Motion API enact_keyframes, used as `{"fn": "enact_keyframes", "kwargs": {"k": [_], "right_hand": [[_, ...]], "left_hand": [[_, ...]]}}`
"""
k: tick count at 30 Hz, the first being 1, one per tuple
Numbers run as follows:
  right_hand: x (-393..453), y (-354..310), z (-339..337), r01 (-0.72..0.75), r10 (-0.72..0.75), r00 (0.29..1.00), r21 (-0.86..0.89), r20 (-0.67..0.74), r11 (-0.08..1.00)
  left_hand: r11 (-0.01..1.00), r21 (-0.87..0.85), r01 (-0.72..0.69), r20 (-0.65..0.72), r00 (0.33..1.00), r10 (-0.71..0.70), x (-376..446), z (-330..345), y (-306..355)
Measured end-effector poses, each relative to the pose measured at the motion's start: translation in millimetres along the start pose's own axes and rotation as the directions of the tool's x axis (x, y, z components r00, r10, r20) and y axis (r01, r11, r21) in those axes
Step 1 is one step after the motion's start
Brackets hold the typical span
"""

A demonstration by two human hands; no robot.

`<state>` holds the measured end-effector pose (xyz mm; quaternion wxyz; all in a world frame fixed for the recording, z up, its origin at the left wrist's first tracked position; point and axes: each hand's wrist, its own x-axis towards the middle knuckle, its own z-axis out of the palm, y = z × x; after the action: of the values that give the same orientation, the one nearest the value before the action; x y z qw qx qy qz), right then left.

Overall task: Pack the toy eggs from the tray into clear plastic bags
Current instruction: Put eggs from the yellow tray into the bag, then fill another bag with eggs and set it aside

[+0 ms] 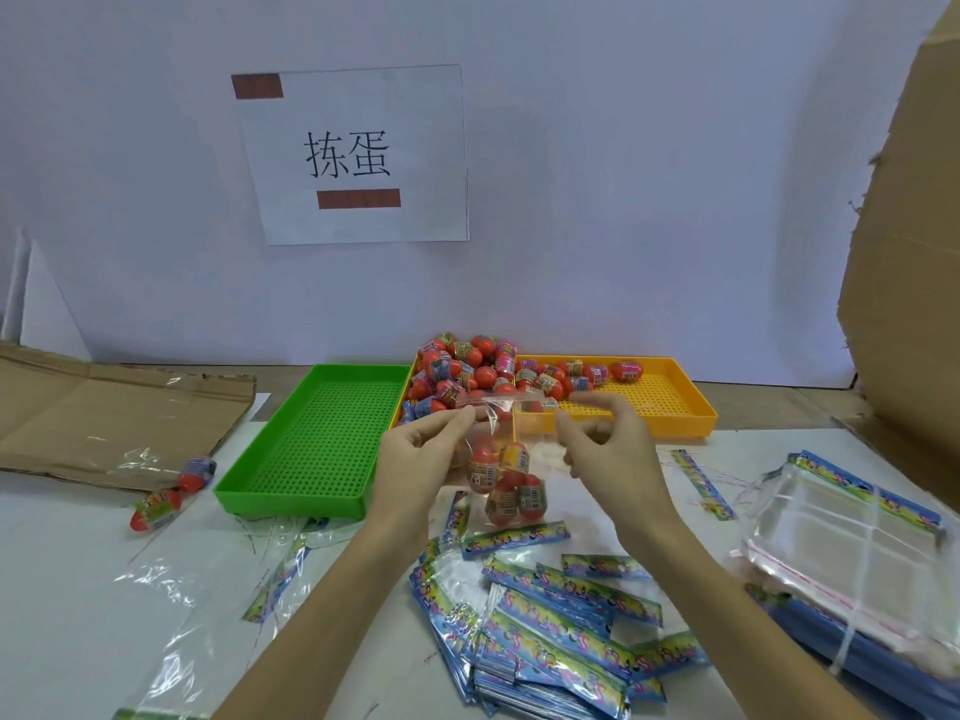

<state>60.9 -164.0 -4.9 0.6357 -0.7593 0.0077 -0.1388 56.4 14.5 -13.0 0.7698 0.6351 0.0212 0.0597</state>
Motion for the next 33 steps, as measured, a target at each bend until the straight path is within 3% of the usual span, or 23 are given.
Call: {"fn": "enact_keyframes", "kwargs": {"k": [2, 4, 6, 15, 19, 23, 33], "right_hand": [[-5, -3, 2, 0.322, -0.336, 0.937, -0.131, -0.095, 0.938], [-8, -4, 6, 0.575, -0.597, 0.802, -0.297, 0.020, 0.762], [-9, -3, 10, 0.679, -0.691, 0.711, -0.385, 0.130, 0.626], [-4, 1, 2, 0.695, -0.717, 0.680, -0.444, 0.152, 0.565], [-1, 1, -3, 0.717, -0.723, 0.663, -0.445, 0.196, 0.537], [1, 1, -4, 0.756, -0.767, 0.600, -0.475, 0.226, 0.451], [0, 4, 1, 0.759, -0.767, 0.604, -0.447, 0.216, 0.473]], "left_hand": [[1.000, 0.013, -0.021, 0.021, 1.000, 0.021, 0, -1, 0], [0.998, 0.022, -0.063, 0.063, 0.996, 0.062, 0, -1, 0], [0.992, 0.016, -0.122, 0.102, 0.987, 0.120, -2, 1, 0], [0.877, 0.235, -0.419, 0.338, 0.881, 0.330, -4, 6, -6], [0.850, 0.290, -0.439, 0.344, 0.877, 0.335, -1, 5, -7], [0.778, 0.376, -0.503, 0.338, 0.857, 0.390, -2, 5, -9], [0.658, 0.473, -0.586, 0.316, 0.810, 0.494, -2, 4, -13]]}}
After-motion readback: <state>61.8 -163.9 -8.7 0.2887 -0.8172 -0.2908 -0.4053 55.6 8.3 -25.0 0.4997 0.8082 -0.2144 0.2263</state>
